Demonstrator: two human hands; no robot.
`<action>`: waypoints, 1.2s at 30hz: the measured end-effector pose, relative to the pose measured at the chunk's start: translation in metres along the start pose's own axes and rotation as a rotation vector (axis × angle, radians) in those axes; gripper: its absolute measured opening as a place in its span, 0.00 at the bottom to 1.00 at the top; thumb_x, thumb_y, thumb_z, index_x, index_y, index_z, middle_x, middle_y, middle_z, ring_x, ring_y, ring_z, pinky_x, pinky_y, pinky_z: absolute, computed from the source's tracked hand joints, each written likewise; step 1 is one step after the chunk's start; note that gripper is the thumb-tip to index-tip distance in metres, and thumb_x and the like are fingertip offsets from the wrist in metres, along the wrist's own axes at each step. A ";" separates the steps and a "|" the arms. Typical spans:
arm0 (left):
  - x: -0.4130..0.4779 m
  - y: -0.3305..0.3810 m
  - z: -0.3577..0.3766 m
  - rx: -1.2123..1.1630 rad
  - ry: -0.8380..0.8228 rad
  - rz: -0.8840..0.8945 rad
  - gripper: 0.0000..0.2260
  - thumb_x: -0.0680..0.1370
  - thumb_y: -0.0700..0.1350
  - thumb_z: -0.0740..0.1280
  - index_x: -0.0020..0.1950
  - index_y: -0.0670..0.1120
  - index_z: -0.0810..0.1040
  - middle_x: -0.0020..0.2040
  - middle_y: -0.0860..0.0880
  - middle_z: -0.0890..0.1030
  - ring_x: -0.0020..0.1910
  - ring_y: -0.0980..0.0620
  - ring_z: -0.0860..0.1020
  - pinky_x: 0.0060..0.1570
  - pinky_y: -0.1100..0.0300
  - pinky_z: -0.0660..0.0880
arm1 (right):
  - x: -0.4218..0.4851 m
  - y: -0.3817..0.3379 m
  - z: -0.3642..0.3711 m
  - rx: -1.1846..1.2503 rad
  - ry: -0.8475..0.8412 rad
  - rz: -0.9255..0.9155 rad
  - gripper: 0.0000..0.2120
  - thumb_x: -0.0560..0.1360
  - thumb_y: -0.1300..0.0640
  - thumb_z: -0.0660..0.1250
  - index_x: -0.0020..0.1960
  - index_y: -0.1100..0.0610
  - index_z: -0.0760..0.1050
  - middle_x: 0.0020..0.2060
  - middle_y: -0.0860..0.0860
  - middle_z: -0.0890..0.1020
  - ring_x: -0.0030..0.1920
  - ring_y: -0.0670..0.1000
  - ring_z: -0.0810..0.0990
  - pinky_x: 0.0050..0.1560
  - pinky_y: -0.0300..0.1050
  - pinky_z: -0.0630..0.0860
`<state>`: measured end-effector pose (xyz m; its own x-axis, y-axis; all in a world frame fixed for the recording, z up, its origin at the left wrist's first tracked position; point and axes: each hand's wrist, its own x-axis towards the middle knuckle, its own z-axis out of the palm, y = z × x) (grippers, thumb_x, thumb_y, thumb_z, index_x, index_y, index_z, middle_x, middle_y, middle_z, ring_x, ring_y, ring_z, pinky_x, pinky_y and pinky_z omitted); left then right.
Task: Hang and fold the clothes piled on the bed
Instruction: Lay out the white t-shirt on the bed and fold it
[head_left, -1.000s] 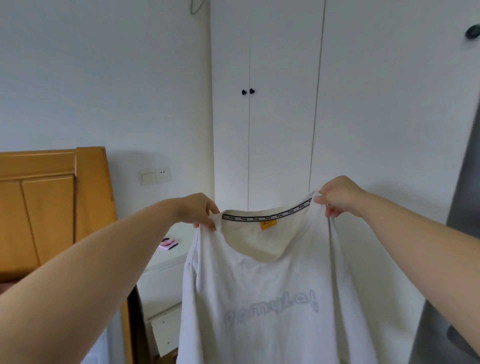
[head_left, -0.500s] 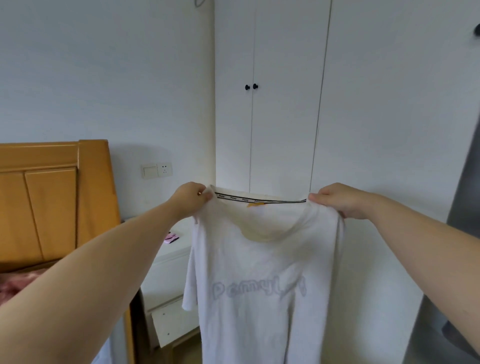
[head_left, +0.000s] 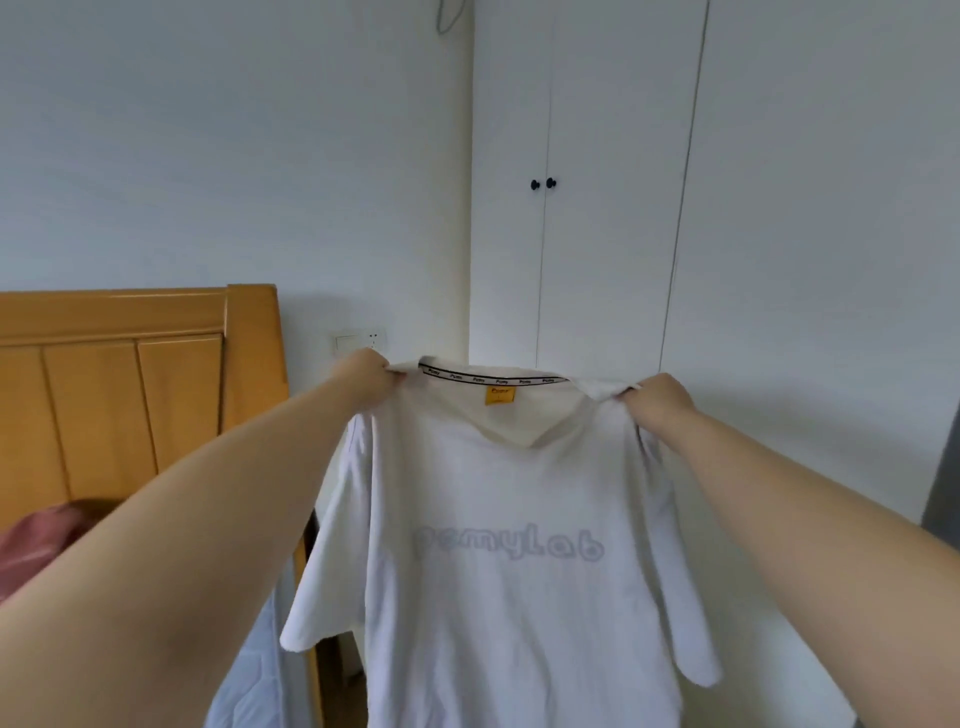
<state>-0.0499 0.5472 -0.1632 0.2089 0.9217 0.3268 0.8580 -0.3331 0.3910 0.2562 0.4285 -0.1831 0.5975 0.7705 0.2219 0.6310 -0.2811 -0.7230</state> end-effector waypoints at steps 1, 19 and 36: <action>-0.004 -0.004 -0.007 -0.077 0.051 -0.044 0.17 0.81 0.47 0.59 0.35 0.40 0.71 0.35 0.45 0.72 0.41 0.45 0.72 0.29 0.59 0.63 | -0.005 -0.013 0.003 0.049 0.029 -0.018 0.15 0.78 0.56 0.63 0.54 0.68 0.78 0.52 0.64 0.80 0.54 0.61 0.79 0.44 0.42 0.67; -0.157 -0.078 -0.305 -0.097 0.840 -0.232 0.09 0.78 0.39 0.56 0.40 0.42 0.72 0.41 0.43 0.75 0.41 0.43 0.73 0.39 0.57 0.66 | -0.148 -0.275 -0.024 0.391 0.360 -0.438 0.14 0.79 0.50 0.61 0.40 0.58 0.71 0.39 0.57 0.77 0.42 0.60 0.77 0.39 0.45 0.69; -0.201 -0.237 -0.332 0.062 0.867 -0.487 0.12 0.79 0.42 0.57 0.54 0.38 0.77 0.55 0.37 0.78 0.54 0.38 0.76 0.46 0.53 0.68 | -0.211 -0.349 0.102 0.285 0.211 -0.582 0.11 0.77 0.53 0.62 0.47 0.61 0.77 0.45 0.58 0.81 0.40 0.58 0.74 0.40 0.43 0.64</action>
<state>-0.4510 0.3747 -0.0359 -0.5665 0.4826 0.6679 0.7872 0.0771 0.6119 -0.1406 0.4221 -0.0449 0.3016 0.6146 0.7289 0.7415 0.3295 -0.5845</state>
